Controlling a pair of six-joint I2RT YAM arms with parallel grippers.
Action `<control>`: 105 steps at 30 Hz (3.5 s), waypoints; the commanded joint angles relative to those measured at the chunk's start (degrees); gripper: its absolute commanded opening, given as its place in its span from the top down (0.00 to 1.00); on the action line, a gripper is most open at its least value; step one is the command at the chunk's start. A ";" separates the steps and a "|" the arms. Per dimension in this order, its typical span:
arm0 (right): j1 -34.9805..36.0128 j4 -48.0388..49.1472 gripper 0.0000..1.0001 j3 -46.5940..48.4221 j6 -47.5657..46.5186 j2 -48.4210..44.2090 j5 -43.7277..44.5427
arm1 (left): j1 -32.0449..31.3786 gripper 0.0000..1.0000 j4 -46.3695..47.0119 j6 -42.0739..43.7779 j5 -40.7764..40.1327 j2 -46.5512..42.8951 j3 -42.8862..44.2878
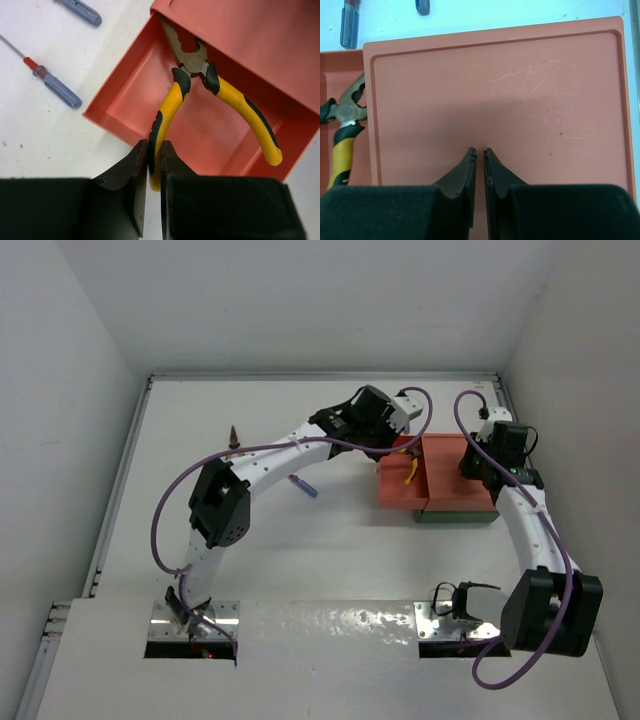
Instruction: Sort the tools into containers
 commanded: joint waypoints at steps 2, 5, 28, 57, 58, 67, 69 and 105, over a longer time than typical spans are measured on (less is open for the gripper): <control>0.21 -6.59 0.89 -2.40 -0.71 0.44 1.49 | -1.05 1.00 4.10 -2.46 -0.22 1.68 4.96; 0.21 -6.33 0.89 -2.58 -0.53 0.52 1.31 | -1.23 1.00 3.91 -3.34 0.22 2.82 6.11; 0.21 -6.77 0.89 -2.58 -1.06 1.05 0.35 | 12.90 0.33 -1.89 -0.71 11.06 -6.04 15.29; 0.21 -5.71 0.89 -2.84 -1.15 3.51 0.08 | 44.21 0.46 5.49 1.14 -8.65 -13.00 -34.67; 0.21 -5.62 0.89 -3.10 -1.15 3.51 0.08 | 44.30 0.46 5.76 1.23 -8.74 -12.91 -34.75; 0.21 -5.89 0.89 -3.28 -1.41 3.25 0.35 | 45.96 0.57 6.99 2.37 -10.23 -7.38 -34.67; 0.21 -5.98 0.88 -3.28 -1.41 3.16 0.43 | 46.14 0.58 6.73 2.63 -10.41 -5.44 -34.32; 0.21 -4.74 0.88 -5.48 -0.36 2.98 -0.18 | 4.93 1.00 -0.48 1.23 5.93 -6.94 -1.36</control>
